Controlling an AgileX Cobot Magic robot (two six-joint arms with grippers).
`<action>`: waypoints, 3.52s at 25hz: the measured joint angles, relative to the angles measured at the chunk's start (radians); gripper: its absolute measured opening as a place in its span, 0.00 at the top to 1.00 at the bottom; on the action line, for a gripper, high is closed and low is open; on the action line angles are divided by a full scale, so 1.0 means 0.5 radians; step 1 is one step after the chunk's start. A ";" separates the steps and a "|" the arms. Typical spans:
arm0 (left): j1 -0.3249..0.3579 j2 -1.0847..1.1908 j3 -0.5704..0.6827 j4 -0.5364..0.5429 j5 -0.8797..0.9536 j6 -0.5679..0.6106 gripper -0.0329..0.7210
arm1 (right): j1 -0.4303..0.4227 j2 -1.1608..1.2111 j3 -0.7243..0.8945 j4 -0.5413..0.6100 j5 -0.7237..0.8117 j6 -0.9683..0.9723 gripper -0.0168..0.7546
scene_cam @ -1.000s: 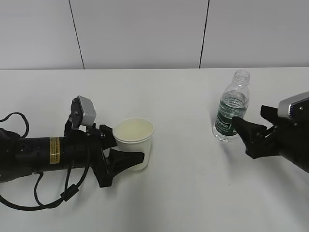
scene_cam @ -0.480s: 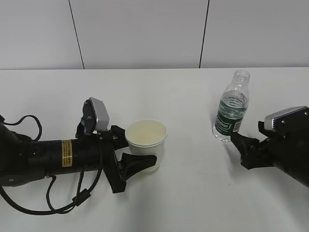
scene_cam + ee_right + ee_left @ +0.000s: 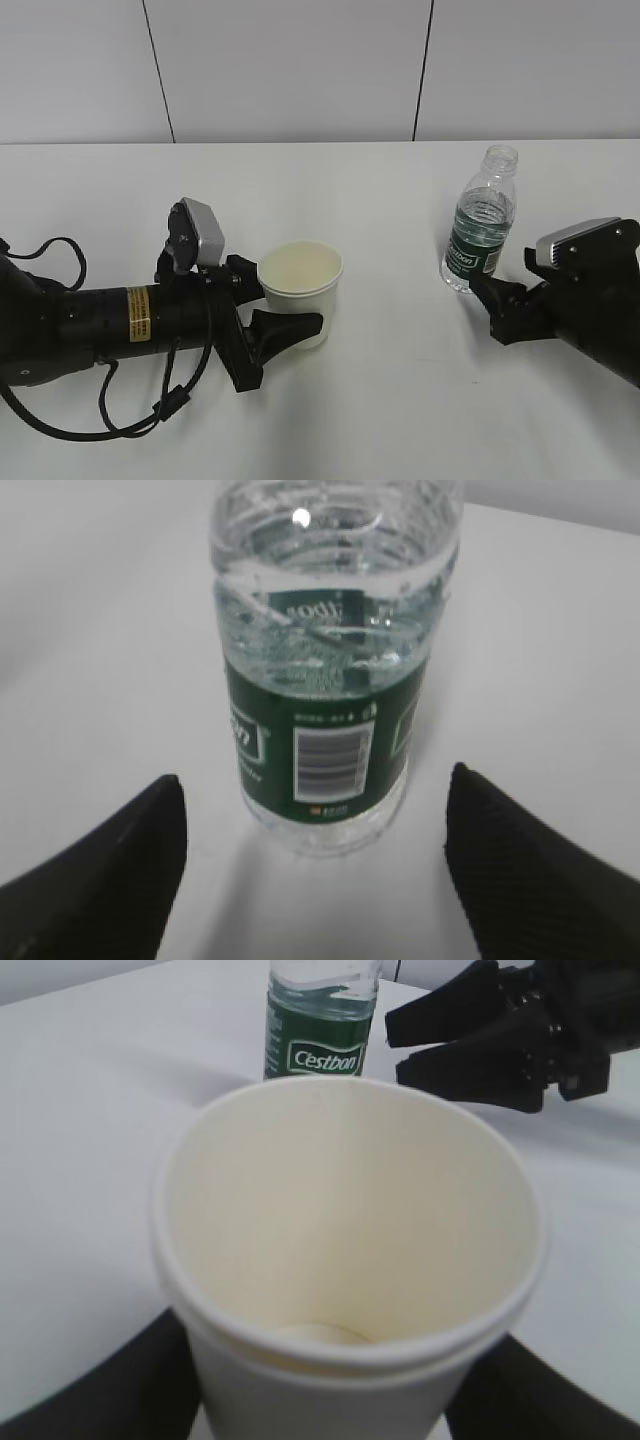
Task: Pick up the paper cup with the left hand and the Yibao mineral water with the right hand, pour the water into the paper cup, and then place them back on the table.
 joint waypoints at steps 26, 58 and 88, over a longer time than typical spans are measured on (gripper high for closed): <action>0.000 0.061 0.000 0.085 0.001 0.000 0.34 | 0.000 0.348 -0.461 -0.078 -0.008 0.083 0.21; 0.000 0.059 0.000 0.173 0.001 0.000 0.36 | -0.008 0.296 -0.512 -0.514 0.059 -0.008 0.35; -0.220 0.003 -0.088 -0.052 0.000 0.078 0.39 | -0.008 0.284 -0.795 -0.889 0.061 -0.263 0.36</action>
